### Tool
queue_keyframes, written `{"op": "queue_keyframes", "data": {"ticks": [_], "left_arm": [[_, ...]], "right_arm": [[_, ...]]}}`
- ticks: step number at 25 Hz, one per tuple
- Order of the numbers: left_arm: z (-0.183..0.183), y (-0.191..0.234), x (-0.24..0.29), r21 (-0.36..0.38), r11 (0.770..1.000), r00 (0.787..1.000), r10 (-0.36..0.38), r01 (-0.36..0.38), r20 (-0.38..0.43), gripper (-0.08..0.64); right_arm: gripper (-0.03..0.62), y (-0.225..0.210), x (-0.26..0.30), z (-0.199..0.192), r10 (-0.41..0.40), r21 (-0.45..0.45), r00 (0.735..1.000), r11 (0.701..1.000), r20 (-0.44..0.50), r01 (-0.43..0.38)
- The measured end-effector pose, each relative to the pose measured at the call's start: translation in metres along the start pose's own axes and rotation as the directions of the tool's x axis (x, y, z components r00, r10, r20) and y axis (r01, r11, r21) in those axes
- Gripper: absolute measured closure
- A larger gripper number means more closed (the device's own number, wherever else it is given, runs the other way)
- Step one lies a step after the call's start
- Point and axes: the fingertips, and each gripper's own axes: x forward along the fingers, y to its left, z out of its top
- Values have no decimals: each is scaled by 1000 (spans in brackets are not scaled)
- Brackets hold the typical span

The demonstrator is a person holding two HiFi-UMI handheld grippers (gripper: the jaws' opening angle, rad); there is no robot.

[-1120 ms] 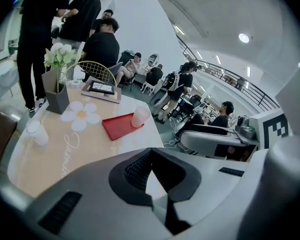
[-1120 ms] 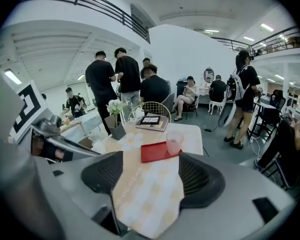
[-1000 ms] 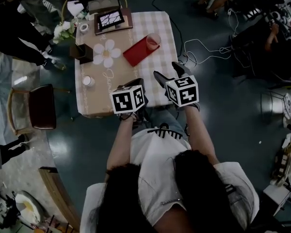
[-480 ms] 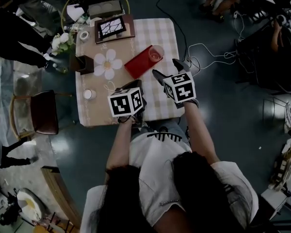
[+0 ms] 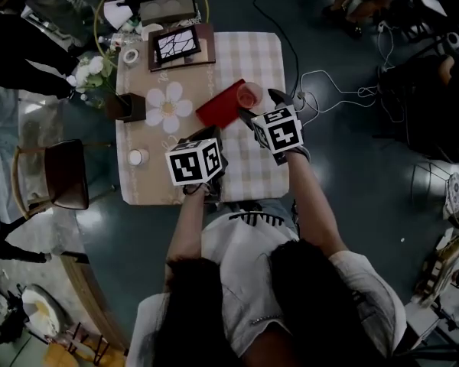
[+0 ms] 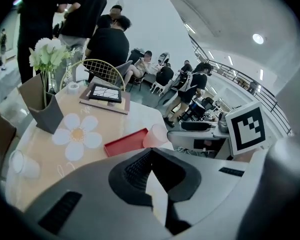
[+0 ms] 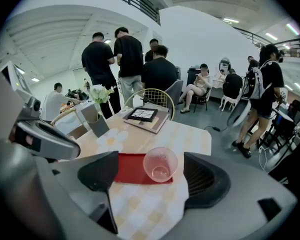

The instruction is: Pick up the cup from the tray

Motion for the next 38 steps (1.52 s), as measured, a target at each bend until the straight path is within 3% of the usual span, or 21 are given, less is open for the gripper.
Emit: {"op": "queue_keyframes", "data": {"ticks": [12, 25, 30, 38], "left_arm": [[13, 16, 29, -40, 999, 999, 33, -35, -43, 555], [8, 29, 46, -70, 996, 995, 41, -48, -94, 555], [8, 32, 48, -77, 996, 995, 41, -48, -96, 555], [3, 27, 48, -76, 996, 995, 27, -34, -98, 555]], "right_arm": [[186, -8, 51, -11, 47, -17, 990, 999, -131, -50], [186, -15, 83, -28, 43, 11, 973, 999, -226, -41], [191, -18, 86, -29, 39, 36, 971, 999, -234, -31], [196, -10, 69, -28, 41, -8, 971, 999, -237, -44]]}}
